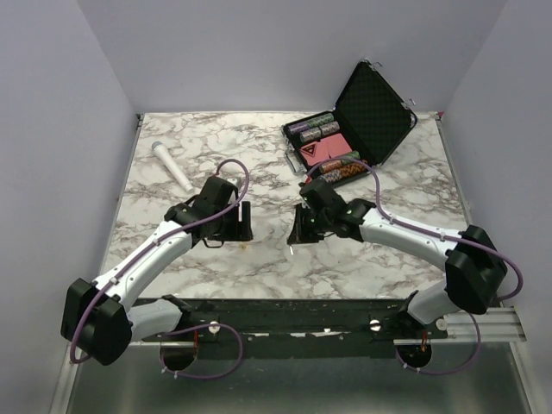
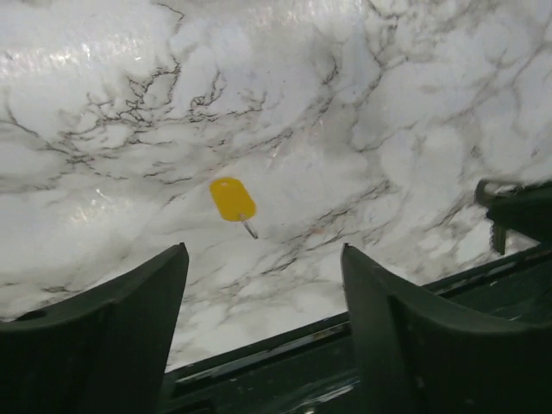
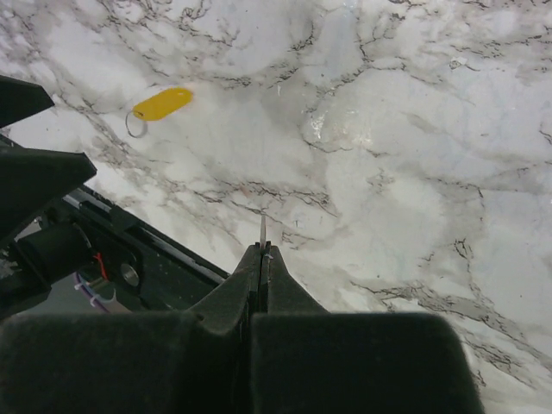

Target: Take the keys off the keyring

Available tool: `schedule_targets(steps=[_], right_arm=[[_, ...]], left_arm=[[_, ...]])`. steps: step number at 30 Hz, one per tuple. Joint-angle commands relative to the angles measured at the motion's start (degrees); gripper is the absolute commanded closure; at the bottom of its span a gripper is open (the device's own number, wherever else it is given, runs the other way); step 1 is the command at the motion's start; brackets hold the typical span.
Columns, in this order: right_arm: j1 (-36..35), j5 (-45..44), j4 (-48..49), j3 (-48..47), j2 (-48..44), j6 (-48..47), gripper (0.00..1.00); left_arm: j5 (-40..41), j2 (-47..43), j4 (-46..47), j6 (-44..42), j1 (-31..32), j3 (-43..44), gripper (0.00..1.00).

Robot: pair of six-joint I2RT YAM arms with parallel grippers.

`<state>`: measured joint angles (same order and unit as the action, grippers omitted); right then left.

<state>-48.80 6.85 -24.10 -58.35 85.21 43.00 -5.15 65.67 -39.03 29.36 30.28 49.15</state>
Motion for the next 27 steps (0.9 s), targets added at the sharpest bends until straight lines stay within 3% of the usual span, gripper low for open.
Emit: schedule_targets(steps=[1, 10, 11, 14, 15, 16, 17, 27], right_arm=[[-0.16, 0.61, 2.30, -2.47, 1.89, -0.64, 0.99], [-0.16, 0.18, 1.51, -4.40, 4.17, -2.40, 0.99], [-0.16, -0.26, 0.73, -4.84, 4.52, -2.49, 0.93], [-0.07, -1.05, -0.95, -6.07, 5.23, -2.22, 0.47], [-0.16, -1.40, -1.13, -6.16, 5.23, -2.31, 0.22], [-0.07, -2.01, -1.39, -6.34, 5.14, -2.14, 0.08], [-0.16, -2.45, -1.74, -6.43, 5.06, -2.13, 0.01], [-0.16, -2.11, -2.36, -6.95, 1.46, -3.27, 0.00]], left_arm=[[-1.62, 0.16, 1.94, -1.33, -1.63, 0.60, 0.01], [-0.92, -3.97, -0.96, -2.56, -2.51, 3.50, 0.01], [-1.09, -4.49, -1.05, -2.65, -2.60, 3.41, 0.01], [-1.44, -5.81, -1.58, -2.73, -2.77, 3.41, 0.01], [-1.44, -6.25, -1.75, -2.82, -2.86, 3.41, 0.01], [-1.53, -6.52, -1.84, -2.82, -2.95, 3.41, 0.01], [-1.53, -6.95, -2.10, -2.91, -3.04, 3.41, 0.01], [-0.83, -13.45, -5.53, -4.05, -3.39, 3.76, 0.01]])
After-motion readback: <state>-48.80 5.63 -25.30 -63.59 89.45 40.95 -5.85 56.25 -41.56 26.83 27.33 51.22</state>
